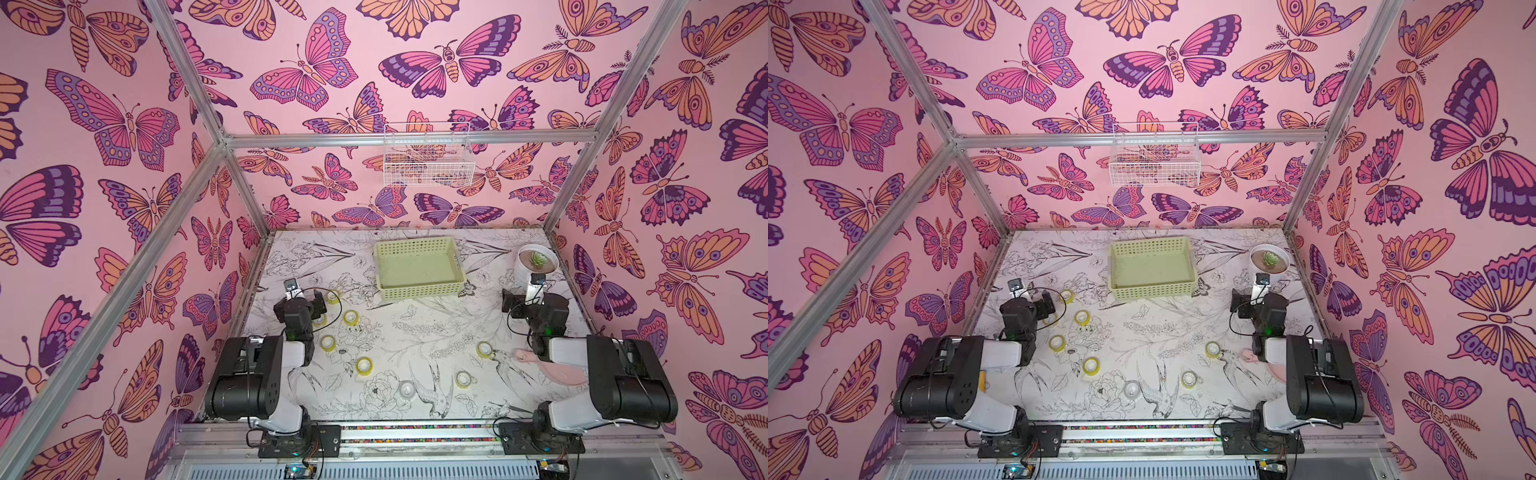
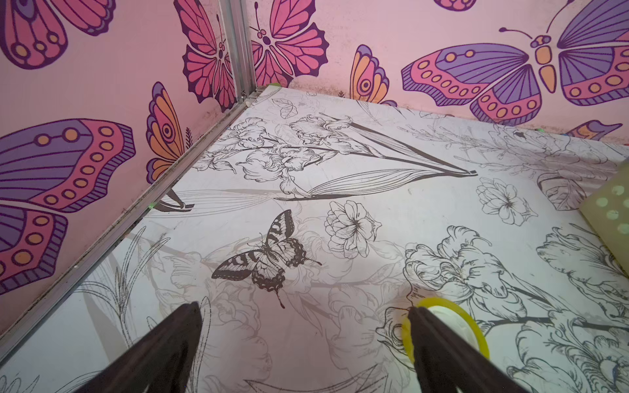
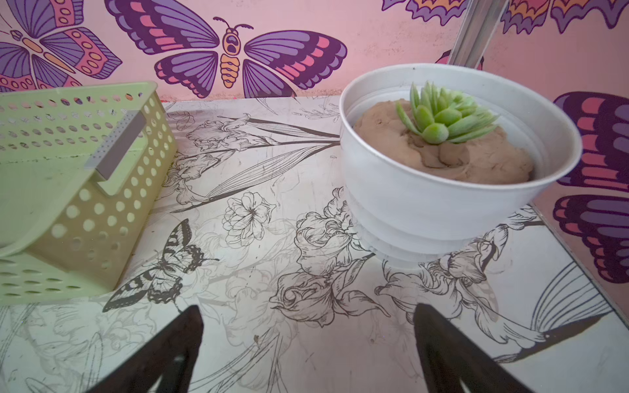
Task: Put the transparent tape into the storage box
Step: Pick up the tape at the center of the board.
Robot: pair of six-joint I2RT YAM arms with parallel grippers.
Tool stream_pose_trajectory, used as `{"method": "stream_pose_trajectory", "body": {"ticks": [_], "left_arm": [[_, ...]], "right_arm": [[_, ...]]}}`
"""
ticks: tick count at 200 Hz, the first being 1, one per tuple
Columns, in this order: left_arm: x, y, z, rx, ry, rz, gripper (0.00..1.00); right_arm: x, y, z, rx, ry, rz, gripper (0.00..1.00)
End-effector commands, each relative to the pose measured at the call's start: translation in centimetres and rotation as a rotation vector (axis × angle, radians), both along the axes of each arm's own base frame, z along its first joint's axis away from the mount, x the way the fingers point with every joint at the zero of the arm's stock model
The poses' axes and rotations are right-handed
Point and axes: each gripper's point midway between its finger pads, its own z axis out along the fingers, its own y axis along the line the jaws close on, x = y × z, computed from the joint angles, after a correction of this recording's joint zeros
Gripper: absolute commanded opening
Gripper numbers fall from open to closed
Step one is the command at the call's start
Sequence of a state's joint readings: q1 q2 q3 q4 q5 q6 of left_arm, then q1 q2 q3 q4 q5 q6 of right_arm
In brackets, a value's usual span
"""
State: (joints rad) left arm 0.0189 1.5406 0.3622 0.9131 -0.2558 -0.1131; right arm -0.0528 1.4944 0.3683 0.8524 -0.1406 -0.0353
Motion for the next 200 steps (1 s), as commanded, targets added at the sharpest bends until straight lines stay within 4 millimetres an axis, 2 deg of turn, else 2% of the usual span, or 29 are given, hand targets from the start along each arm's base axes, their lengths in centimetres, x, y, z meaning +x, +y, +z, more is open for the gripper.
{"method": "stream_pose_trajectory", "body": {"ticks": [1,50,80,150,168,183,200], "left_arm": [[0.0,0.1,0.1,0.01,-0.007,0.008,1.0],[0.0,0.1,0.1,0.005,-0.01,0.009,1.0],[0.4,-2.4,-0.2,-0.003,0.006,-0.153,1.0],[0.4,-2.4,-0.1,-0.003,0.003,-0.156,1.0],[0.5,-1.1,-0.2,-0.012,0.018,-0.078,1.0],[0.5,-1.0,-0.2,-0.016,0.022,-0.073,1.0],[0.4,0.1,0.8,-0.014,0.007,-0.004,1.0]], "right_arm": [[0.0,0.1,0.0,-0.013,-0.008,0.017,0.99],[0.0,0.1,0.1,-0.012,-0.009,0.017,0.99],[0.1,0.1,0.1,-0.013,-0.009,0.017,0.99],[0.1,-0.1,-0.1,-0.004,0.001,0.013,0.99],[0.3,-0.3,-0.1,0.012,0.006,0.008,0.99],[0.2,-0.4,0.0,0.011,0.003,0.008,0.99],[0.3,-1.7,0.5,0.005,-0.013,-0.078,0.99]]}}
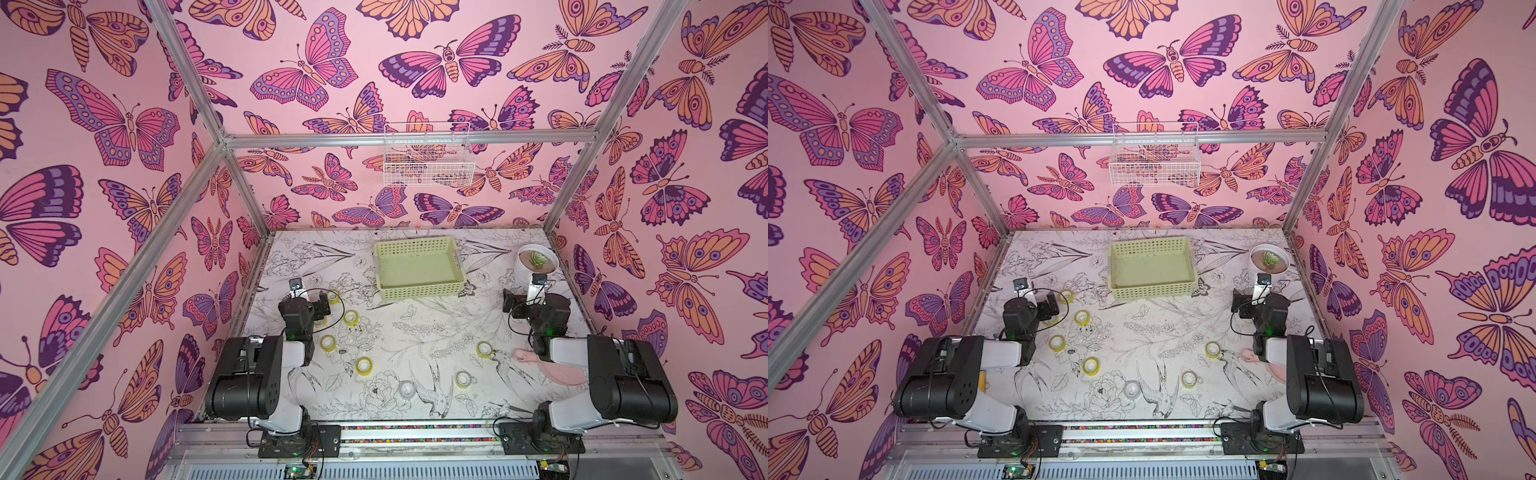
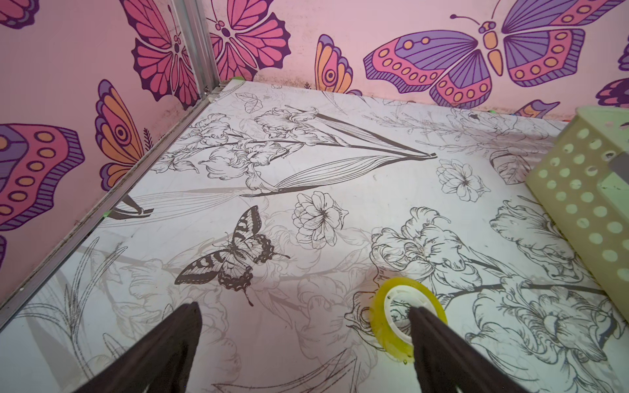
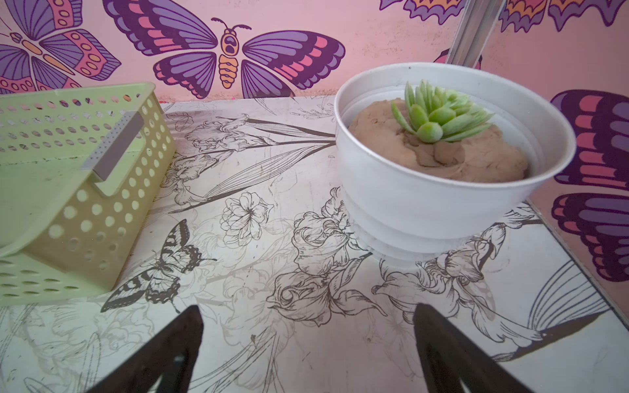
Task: Put the transparent tape into the storage box
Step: Pick up the tape at the center of the board.
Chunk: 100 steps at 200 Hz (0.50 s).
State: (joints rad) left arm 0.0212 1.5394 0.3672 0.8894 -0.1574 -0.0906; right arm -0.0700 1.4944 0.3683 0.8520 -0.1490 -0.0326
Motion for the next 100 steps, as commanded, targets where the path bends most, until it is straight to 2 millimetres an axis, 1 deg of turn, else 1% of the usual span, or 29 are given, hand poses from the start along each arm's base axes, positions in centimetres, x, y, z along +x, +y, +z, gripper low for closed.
{"method": "stream_pose_trajectory", "body": {"ticks": [1,13,16,29,30,36,44,47,48,50,55,58,64,69,80,85,92,100], "left_arm": [[0.1,1.7,1.3,0.001,-0.014,0.098,1.0],[0.0,2.2,2.2,0.003,0.0,0.127,1.0],[-0.2,2.3,2.2,0.005,0.019,0.137,1.0],[-0.8,3.5,3.7,0.009,0.023,0.215,1.0],[-0.9,3.6,3.9,0.008,0.018,0.224,1.0],[-1.3,4.5,4.9,-0.004,0.008,0.288,1.0],[-2.0,5.8,6.3,-0.045,-0.014,0.395,1.0],[-2.4,6.3,6.3,-0.058,0.0,0.437,1.0],[-2.6,6.4,6.9,-0.071,-0.017,0.45,1.0],[-2.8,6.6,7.6,-0.089,-0.029,0.472,1.0],[-3.2,6.9,8.6,-0.122,-0.032,0.498,1.0],[-3.4,6.8,9.0,-0.14,-0.023,0.496,1.0],[-3.5,6.4,10.3,-0.173,-0.022,0.471,1.0],[-3.7,6.0,11.3,-0.195,-0.021,0.45,1.0],[-4.2,5.1,13.7,-0.235,-0.036,0.404,1.0],[-4.4,4.7,14.4,-0.251,-0.033,0.38,1.0],[-4.6,3.9,15.4,-0.278,-0.028,0.334,1.0],[-4.8,3.0,16.0,-0.314,-0.012,0.293,1.0]], "right_arm": [[0.3,-1.3,0.6,0.0,-0.016,-0.075,0.99],[-0.1,-2.7,2.1,-0.002,-0.038,-0.165,0.99],[-0.3,-3.0,2.6,-0.004,-0.037,-0.189,0.99],[-1.2,-4.3,4.2,-0.002,-0.008,-0.276,0.99],[-1.2,-4.5,4.7,0.005,-0.017,-0.287,0.99],[-1.7,-5.3,5.5,0.042,-0.009,-0.353,0.99],[-2.4,-6.1,7.1,0.091,-0.025,-0.424,0.99],[-2.6,-6.4,7.7,0.122,-0.035,-0.458,0.99],[-2.7,-6.5,8.0,0.136,-0.044,-0.467,0.99],[-2.9,-6.7,8.3,0.159,-0.046,-0.488,0.99],[-3.3,-7.0,9.2,0.209,-0.062,-0.527,0.99],[-3.5,-7.2,9.8,0.244,-0.076,-0.546,0.99],[-4.0,-7.2,11.1,0.306,-0.097,-0.566,0.99],[-4.6,-7.3,11.6,0.347,-0.091,-0.592,0.99],[-6.1,-8.1,12.2,0.449,-0.076,-0.696,0.99],[-6.6,-8.4,12.4,0.479,-0.074,-0.728,0.99],[-6.8,-8.0,12.8,0.498,-0.064,-0.71,0.99],[-6.5,-7.2,13.5,0.509,-0.059,-0.658,0.99]]}}
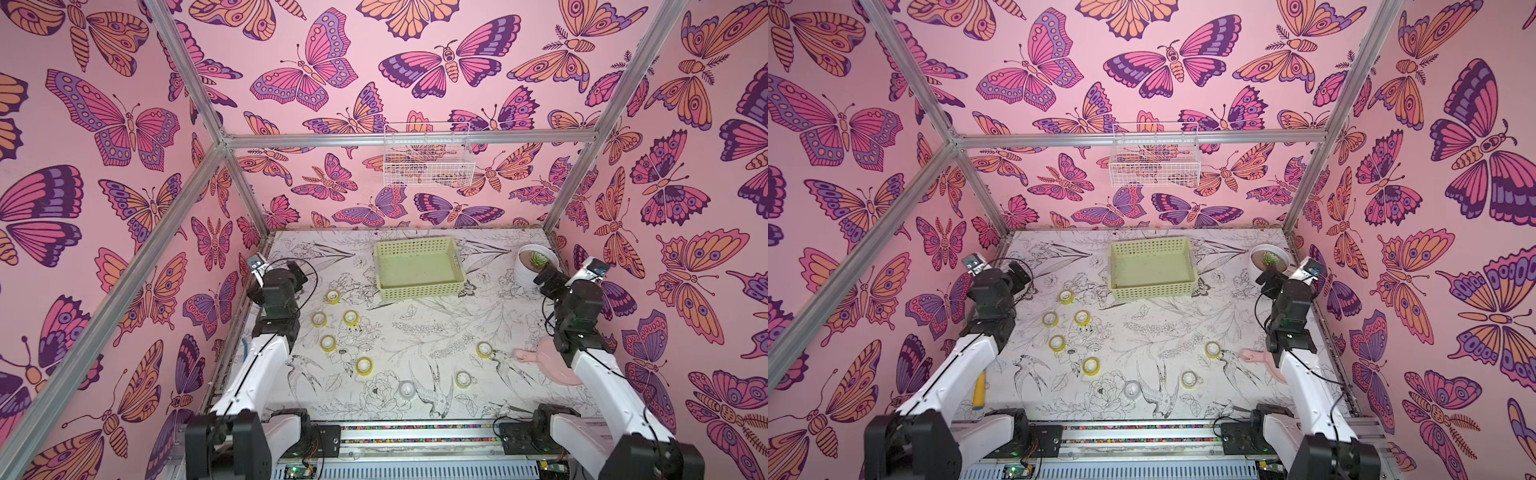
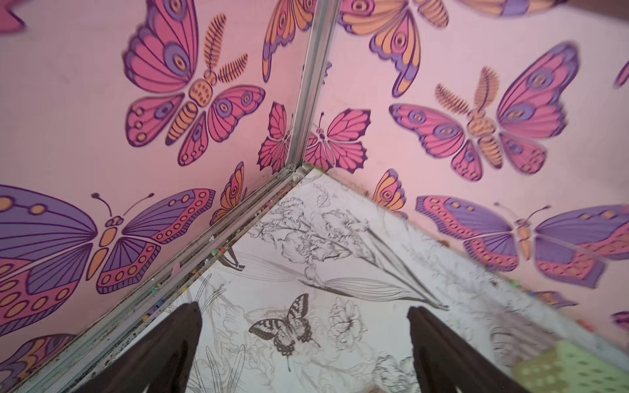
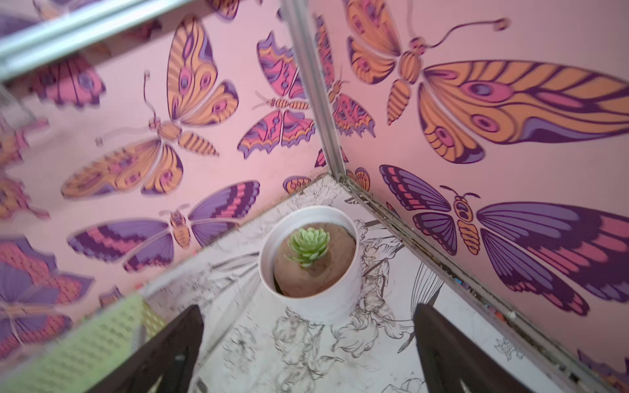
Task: Put the transparent tape into the storage box
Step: Pick up the tape at the center of the board.
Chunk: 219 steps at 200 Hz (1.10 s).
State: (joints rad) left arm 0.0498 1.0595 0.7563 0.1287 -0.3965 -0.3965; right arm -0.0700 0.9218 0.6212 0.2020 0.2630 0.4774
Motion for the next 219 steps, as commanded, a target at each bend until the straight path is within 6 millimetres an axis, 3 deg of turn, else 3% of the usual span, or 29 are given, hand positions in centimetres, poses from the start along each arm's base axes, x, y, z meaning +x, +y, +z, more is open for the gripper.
{"method": "stream_pose_trajectory", "body": {"ticks": [1,37,65,101,119,131,139,155,173,219], "left_arm": [[-2.2,-2.1,-1.9,-0.141,0.154,-0.087,1.0],[-2.3,-6.4,-2.3,-0.284,0.222,-0.282,1.0],[-4.0,-6.9,-4.9,-0.335,0.369,-0.224,1.0],[-6.7,-8.8,-8.5,-0.356,0.634,-0.219,1.0],[-7.7,-10.3,-10.1,-0.381,0.771,-0.269,1.0],[-7.5,-11.6,-10.2,-0.397,0.804,-0.352,1.0],[-7.4,-11.7,-10.1,-0.393,0.805,-0.358,1.0],[-7.8,-9.7,-10.2,-0.386,0.79,-0.229,1.0],[-7.9,-10.2,-10.4,-0.423,0.796,-0.284,1.0],[-8.6,-15.1,-11.4,-0.539,0.867,-0.479,1.0]], "right_arm": [[-2.1,-0.4,-3.4,0.19,0.137,-0.079,0.99],[-1.1,3.3,-2.7,0.211,0.256,0.14,0.99],[-1.2,6.3,-4.3,0.2,0.445,0.291,0.99],[-3.0,9.3,-6.9,0.159,0.669,0.393,0.99],[-3.8,11.1,-8.4,0.151,0.778,0.456,0.99],[-4.3,12.3,-9.3,0.154,0.839,0.504,0.99],[-4.6,12.8,-9.9,0.157,0.882,0.521,0.99],[-5.1,13.6,-10.5,0.142,0.94,0.55,0.99],[-5.1,14.1,-10.7,0.134,0.95,0.559,0.99],[-6.4,15.6,-11.5,0.091,1.06,0.613,0.99]]}}
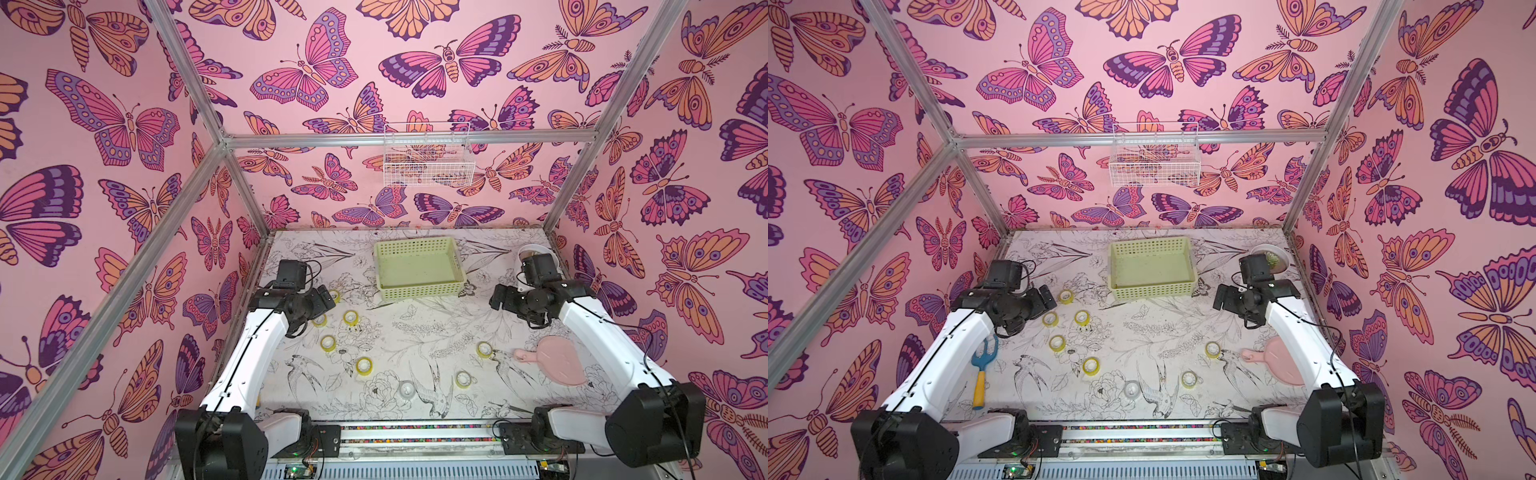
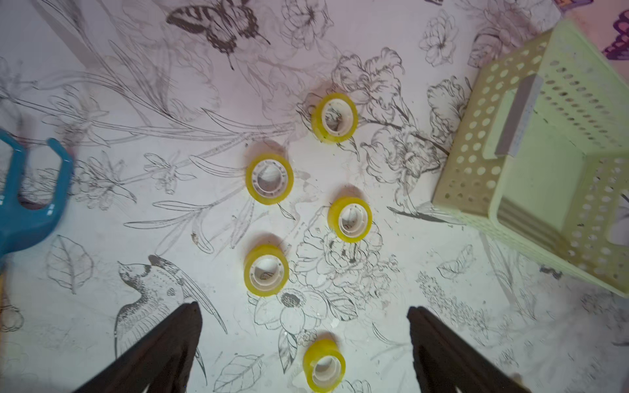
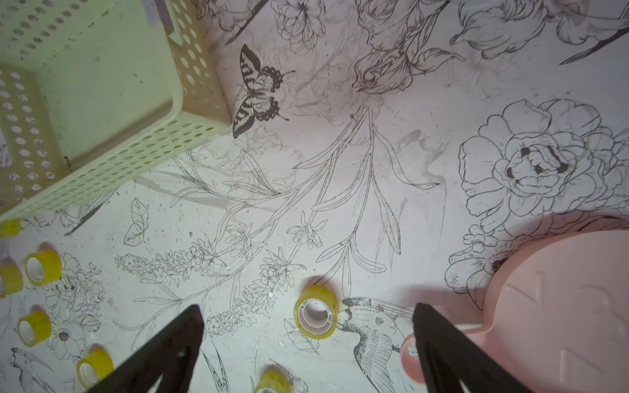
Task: Put the transparent tape into the storage box
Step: Pick up the tape at the center of the board.
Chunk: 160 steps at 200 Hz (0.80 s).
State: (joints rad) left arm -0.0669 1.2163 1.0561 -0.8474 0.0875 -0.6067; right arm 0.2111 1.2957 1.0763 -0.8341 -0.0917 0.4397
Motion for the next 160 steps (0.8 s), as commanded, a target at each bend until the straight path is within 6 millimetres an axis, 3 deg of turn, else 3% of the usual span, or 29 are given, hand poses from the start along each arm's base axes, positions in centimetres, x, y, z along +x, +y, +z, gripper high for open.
{"method": "stream_pose_trajectory", "body": {"ticks": [1,42,77,94,127,142,160], "left_arm": [[-1.4,-3.3,-0.9,-0.096,0.071,-0.104,1.0],[-2.6,-8.1,-1.3,-0.04,0.087,-0.257,1.0],[-2.7,-10.6,-2.3,-0.033,0.119,-0.324,1.0],[-2.6,-11.3,-1.9,-0.022,0.1,-0.346,1.0],[-2.5,-11.3,-2.0,-0.013,0.088,-0.338,1.0],[-2.5,-11.3,-2.0,-0.019,0.082,-0.335,1.0],[-2.6,-11.1,-1.8,-0.02,0.071,-0.324,1.0]], "right_arm": [[-1.2,0.8,-0.1,-0.037,0.079,0.066,0.99],[-3.7,2.3,-1.7,-0.088,0.172,0.144,0.99],[-5.7,3.8,-4.1,-0.139,0.258,0.202,0.66],[-6.4,4.2,-5.3,-0.179,0.296,0.234,0.52],[-6.9,4.5,-7.2,-0.226,0.348,0.248,0.45],[-7.0,4.6,-8.1,-0.225,0.366,0.243,0.35],[-7.1,4.4,-9.0,-0.237,0.384,0.239,0.33]]}}
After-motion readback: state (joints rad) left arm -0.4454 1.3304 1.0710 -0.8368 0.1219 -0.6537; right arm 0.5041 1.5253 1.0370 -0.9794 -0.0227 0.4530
